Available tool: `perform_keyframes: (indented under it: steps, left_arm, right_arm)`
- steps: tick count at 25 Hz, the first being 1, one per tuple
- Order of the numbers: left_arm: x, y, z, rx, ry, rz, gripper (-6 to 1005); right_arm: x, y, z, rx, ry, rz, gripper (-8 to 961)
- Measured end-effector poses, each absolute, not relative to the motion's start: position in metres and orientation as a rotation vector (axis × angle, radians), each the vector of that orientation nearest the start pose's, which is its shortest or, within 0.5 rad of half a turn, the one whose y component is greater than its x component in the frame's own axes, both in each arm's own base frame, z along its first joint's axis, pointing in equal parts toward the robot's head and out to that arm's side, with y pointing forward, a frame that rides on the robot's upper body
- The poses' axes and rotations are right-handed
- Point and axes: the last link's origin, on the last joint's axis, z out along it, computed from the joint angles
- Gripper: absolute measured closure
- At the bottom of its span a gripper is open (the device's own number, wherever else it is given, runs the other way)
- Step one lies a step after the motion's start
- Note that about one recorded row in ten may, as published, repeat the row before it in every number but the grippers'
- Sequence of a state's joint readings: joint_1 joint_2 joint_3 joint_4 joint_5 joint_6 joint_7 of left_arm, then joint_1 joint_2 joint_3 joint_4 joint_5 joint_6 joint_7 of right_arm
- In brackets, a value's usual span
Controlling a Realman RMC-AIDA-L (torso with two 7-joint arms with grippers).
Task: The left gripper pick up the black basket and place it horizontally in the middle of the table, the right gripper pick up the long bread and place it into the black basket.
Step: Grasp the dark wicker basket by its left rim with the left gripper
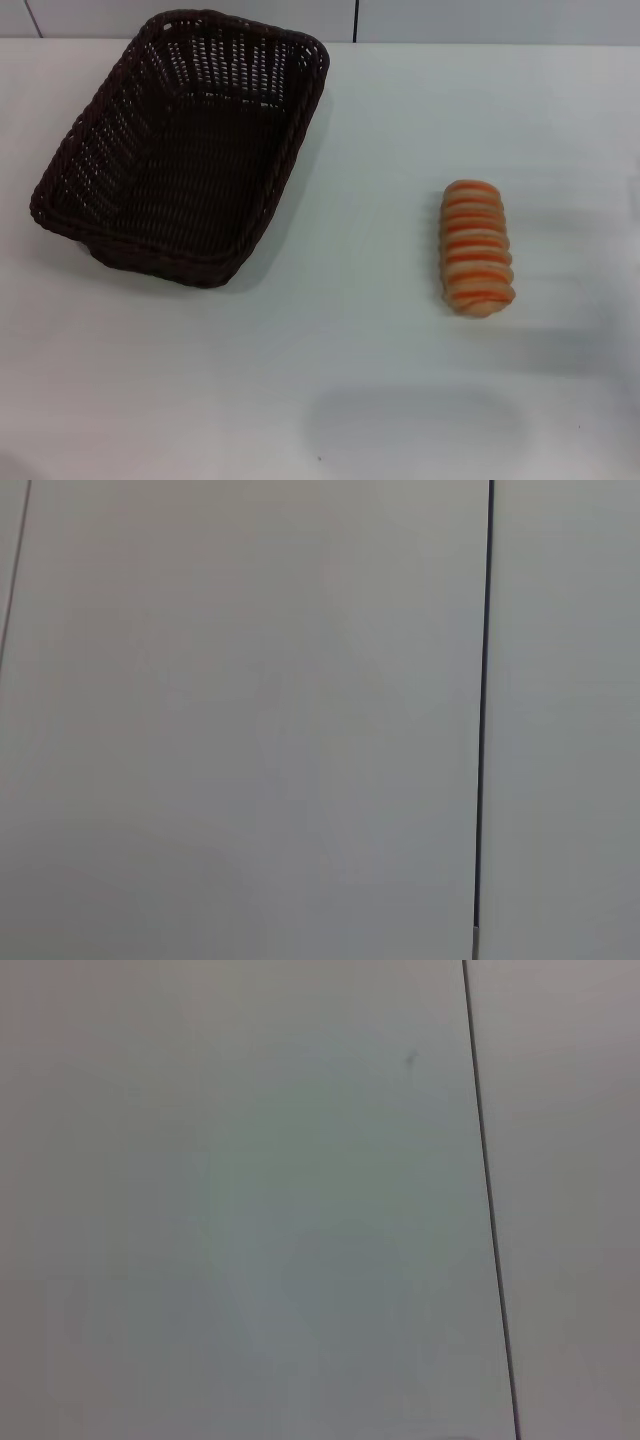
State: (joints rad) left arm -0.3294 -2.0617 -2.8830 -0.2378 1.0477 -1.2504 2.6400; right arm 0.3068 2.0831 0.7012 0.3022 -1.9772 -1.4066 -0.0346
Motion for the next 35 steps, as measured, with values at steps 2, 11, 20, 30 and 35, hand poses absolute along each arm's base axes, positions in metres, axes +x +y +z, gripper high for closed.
perform_keyframes:
  steps: [2, 11, 20, 30, 35]
  left_arm:
    - [-0.4009, 0.2922, 0.0917, -1.302, -0.583, -0.702, 131]
    - [-0.4008, 0.2918, 0.0921, -1.302, -0.581, -0.704, 132]
    - [-0.4009, 0.2913, 0.0918, -1.302, -0.582, -0.705, 132]
    - [-0.4011, 0.2909, 0.0909, -1.302, -0.585, -0.706, 131]
    - [-0.4007, 0.2905, 0.0893, -1.307, -0.588, -0.708, 131]
  right_arm:
    - [0.3253, 0.2910, 0.0053, -1.331, 0.441, 0.767, 387]
    - [0.3241, 0.2918, 0.0048, -1.335, 0.438, 0.770, 387]
    - [0.3231, 0.2930, 0.0048, -1.336, 0.435, 0.773, 386]
    - [0.3218, 0.2940, 0.0046, -1.337, 0.434, 0.778, 385]
    - [0.3221, 0.2939, 0.0046, -1.338, 0.434, 0.776, 387]
